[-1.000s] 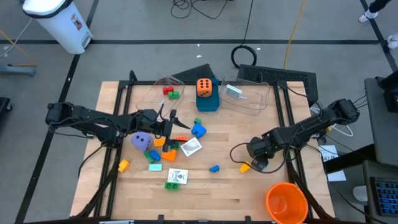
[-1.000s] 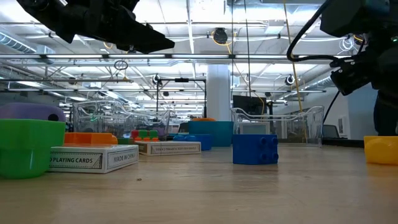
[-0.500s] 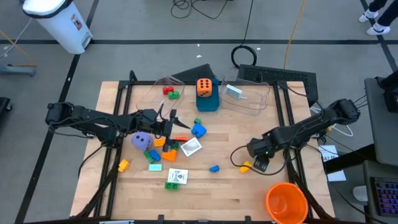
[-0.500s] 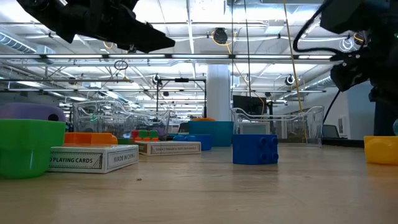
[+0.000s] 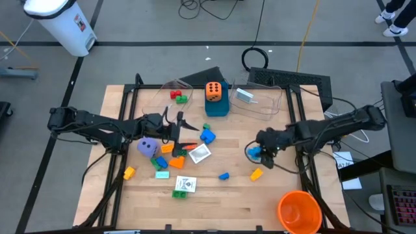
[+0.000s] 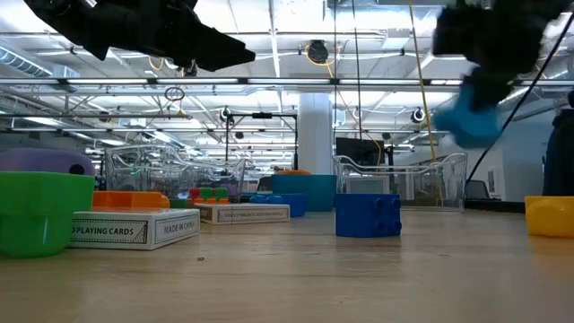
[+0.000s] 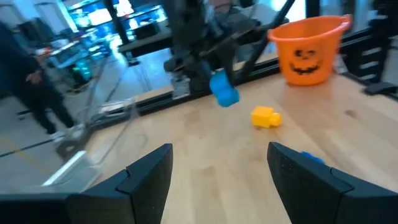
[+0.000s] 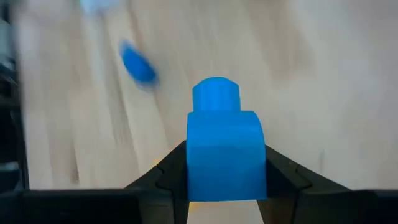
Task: Pick & Place Toys
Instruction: Put the blue game piece into the left transparent bin
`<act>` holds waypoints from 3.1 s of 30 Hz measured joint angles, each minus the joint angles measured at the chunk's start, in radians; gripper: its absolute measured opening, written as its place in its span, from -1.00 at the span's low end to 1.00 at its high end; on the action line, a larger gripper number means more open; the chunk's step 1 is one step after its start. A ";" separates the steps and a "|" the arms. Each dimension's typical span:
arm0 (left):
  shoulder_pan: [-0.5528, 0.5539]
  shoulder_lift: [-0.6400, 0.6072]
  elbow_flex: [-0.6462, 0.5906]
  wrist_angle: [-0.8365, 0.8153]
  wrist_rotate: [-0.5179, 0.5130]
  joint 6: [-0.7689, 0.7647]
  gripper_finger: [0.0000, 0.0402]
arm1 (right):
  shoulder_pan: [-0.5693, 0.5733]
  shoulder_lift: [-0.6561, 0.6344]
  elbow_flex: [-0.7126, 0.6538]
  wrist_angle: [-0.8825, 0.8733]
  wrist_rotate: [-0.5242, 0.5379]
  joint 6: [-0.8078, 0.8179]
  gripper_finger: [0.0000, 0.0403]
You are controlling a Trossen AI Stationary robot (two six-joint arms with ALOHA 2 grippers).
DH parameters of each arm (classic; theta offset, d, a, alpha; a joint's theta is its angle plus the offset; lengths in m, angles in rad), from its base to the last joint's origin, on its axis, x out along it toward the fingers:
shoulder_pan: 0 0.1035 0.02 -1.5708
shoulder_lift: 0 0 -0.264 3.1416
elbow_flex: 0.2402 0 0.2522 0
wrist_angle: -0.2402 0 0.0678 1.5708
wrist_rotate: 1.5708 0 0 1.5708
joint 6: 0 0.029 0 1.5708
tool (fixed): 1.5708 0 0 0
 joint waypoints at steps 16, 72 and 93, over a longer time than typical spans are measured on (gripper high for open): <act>0.000 0.000 0.000 0.099 -0.047 -0.036 0.34 | -0.116 0.011 0.002 0.686 0.031 -0.723 -0.37; -0.059 0.267 0.352 -0.120 -0.296 -0.036 -0.10 | -0.242 0.294 0.000 1.036 -0.025 -0.832 -0.36; -0.050 0.267 0.351 -0.118 -0.226 -0.014 -0.43 | -0.242 0.294 0.000 1.021 -0.092 -0.848 -0.08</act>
